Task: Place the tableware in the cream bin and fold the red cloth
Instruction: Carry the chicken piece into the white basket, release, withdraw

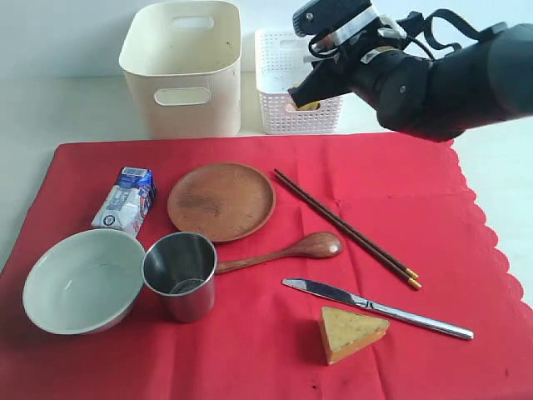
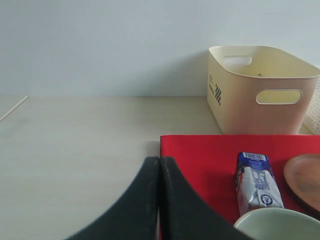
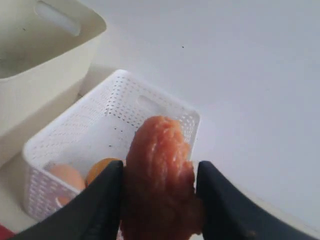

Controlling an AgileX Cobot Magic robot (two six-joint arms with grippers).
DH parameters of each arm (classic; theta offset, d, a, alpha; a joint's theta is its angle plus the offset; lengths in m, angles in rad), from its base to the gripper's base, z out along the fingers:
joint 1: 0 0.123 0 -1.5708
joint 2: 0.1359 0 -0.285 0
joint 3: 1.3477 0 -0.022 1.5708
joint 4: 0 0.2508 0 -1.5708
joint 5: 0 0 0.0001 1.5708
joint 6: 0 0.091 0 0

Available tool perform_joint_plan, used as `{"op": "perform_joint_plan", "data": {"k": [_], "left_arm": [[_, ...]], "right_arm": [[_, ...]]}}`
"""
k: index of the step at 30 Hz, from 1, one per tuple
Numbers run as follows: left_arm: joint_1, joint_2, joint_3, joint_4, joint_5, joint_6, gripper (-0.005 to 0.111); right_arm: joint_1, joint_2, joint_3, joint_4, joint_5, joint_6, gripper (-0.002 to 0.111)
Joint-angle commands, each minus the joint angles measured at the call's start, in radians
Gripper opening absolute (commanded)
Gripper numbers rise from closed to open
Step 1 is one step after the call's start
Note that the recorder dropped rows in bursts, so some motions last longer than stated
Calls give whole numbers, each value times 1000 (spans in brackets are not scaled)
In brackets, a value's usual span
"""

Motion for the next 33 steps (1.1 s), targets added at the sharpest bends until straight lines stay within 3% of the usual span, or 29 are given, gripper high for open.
{"op": "perform_joint_plan", "data": {"k": [1, 7, 13, 27, 33], "left_arm": [[-4, -6, -3, -2, -3, 1, 1], [-4, -6, -3, -2, -3, 1, 1], [-4, -6, -3, -2, -3, 1, 1], [-4, -6, -3, -2, -3, 1, 1], [-4, -6, -3, -2, -3, 1, 1]], "right_arm": [[-67, 116, -161, -12, 110, 37, 0], [-142, 222, -356, -37, 364, 55, 0], [-158, 294, -493, -35, 501, 55, 0], [-156, 351, -522, -27, 441, 64, 0], [-156, 351, -522, -27, 380, 273, 10]]}}
